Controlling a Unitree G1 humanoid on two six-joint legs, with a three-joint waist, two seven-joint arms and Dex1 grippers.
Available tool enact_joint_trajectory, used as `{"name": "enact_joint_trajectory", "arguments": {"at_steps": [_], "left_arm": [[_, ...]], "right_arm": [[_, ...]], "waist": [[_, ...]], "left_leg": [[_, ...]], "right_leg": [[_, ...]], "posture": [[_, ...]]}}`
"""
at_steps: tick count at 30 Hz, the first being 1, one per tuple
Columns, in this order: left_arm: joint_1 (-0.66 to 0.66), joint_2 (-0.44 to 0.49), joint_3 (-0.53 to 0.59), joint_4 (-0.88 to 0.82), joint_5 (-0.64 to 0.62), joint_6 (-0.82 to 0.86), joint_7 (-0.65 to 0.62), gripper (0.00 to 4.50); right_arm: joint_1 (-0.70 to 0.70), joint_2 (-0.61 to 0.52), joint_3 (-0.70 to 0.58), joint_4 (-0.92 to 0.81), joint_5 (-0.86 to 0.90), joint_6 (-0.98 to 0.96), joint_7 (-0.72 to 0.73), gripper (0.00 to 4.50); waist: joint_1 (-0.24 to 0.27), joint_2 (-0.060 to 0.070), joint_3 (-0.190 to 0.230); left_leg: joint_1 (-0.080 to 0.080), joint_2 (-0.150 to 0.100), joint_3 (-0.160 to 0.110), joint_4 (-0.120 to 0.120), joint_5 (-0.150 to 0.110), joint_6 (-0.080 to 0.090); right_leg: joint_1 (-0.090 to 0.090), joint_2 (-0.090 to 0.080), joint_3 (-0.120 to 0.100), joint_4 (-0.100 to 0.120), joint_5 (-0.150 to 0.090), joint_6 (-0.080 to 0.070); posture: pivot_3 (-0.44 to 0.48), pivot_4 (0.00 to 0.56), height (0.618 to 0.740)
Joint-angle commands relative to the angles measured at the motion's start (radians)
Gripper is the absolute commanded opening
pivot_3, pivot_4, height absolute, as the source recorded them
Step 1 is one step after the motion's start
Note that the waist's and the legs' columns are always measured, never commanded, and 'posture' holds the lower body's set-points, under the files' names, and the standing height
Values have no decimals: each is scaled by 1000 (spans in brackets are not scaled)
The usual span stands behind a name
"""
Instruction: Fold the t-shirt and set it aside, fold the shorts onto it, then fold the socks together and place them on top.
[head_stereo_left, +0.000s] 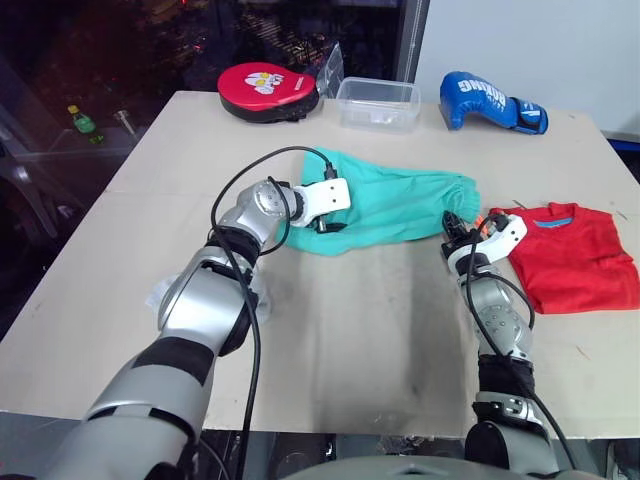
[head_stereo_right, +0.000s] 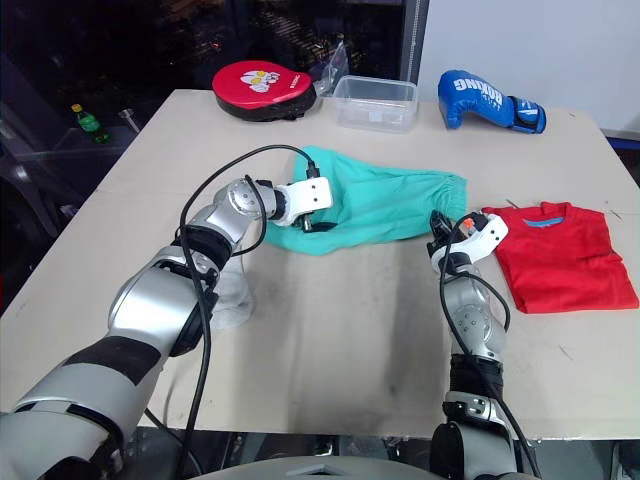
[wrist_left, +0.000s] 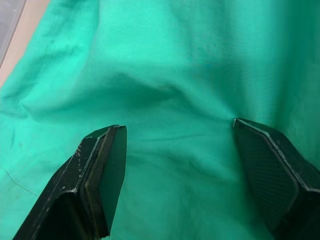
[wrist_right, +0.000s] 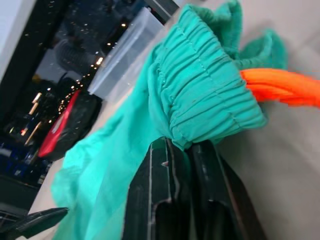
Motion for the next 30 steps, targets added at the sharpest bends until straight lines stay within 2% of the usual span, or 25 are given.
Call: {"name": "enact_joint_trajectory", "arguments": {"at_steps": [1, 4, 7, 9, 13, 17, 19, 23, 27, 30], "left_arm": [[38, -11, 60, -66, -113, 69, -178, 3674], [70, -14, 119, -167, -206, 142, -245, 3674], [115, -16, 164, -301, -262, 232, -215, 3674], [146, -15, 191, -391, -296, 296, -187, 3674], [211, 13, 241, -606, -379, 446, -187, 3674], [273, 83, 282, -827, -463, 596, -217, 3674], [306, 121, 301, -940, -512, 664, -237, 3674], [371, 210, 317, -1140, -591, 775, -277, 3674], [403, 267, 315, -1249, -629, 857, -267, 3674], [423, 292, 297, -1284, -606, 859, -239, 3674]], "right_arm": [[49, -116, -22, -179, 21, 85, -1, 61], [72, -220, -48, -293, 65, 181, -13, 61], [82, -325, -36, -397, 103, 286, -15, 61], [59, -410, 13, -419, 58, 323, 27, 61], [-52, -541, 171, -451, -54, 374, 90, 61], [-189, -673, 481, -438, -308, 387, 174, 61], [-259, -669, 588, -402, -376, 389, 215, 61], [-371, -590, 799, -284, -500, 377, 309, 61], [-427, -521, 908, -188, -565, 321, 426, 61], [-422, -516, 905, -158, -602, 294, 467, 974]], "waist": [[1, 0, 0], [1, 5, 3], [-5, 5, 4], [-10, 5, 4], [-26, 6, 4], [-27, 5, 4], [-29, 5, 4], [-27, 5, 4], [-18, 5, 4], [-4, 4, 4]], "left_leg": [[0, 0, 0, 0, 0, 0], [-1, -1, 0, 0, 0, 0], [-1, 0, 1, -1, 0, 1], [0, 1, 1, -2, 0, 0], [1, 1, 2, -3, 0, 0], [0, 1, 4, -4, 1, -1], [0, 1, 6, -5, 1, -1], [0, 1, 6, -5, 1, -1], [0, 1, 7, -4, 1, -1], [-1, 1, 7, -3, 1, -1]], "right_leg": [[0, 0, 0, 0, 0, 0], [0, -1, 0, -1, 0, 0], [-1, -1, 2, -1, 0, 0], [-1, 1, 2, -1, 0, 0], [-2, 2, 5, 0, 0, 0], [-5, 2, 8, 0, 0, 0], [-6, 2, 10, 0, 0, 0], [-7, 2, 10, 0, 0, 0], [-6, 2, 10, 0, 0, 0], [-6, 1, 10, -1, 0, 0]], "posture": [[0, 150, 740], [0, 150, 740], [0, 150, 740], [0, 150, 740], [0, 150, 740], [0, 150, 740], [0, 150, 740], [0, 150, 740], [0, 150, 740], [0, 150, 740]]}}
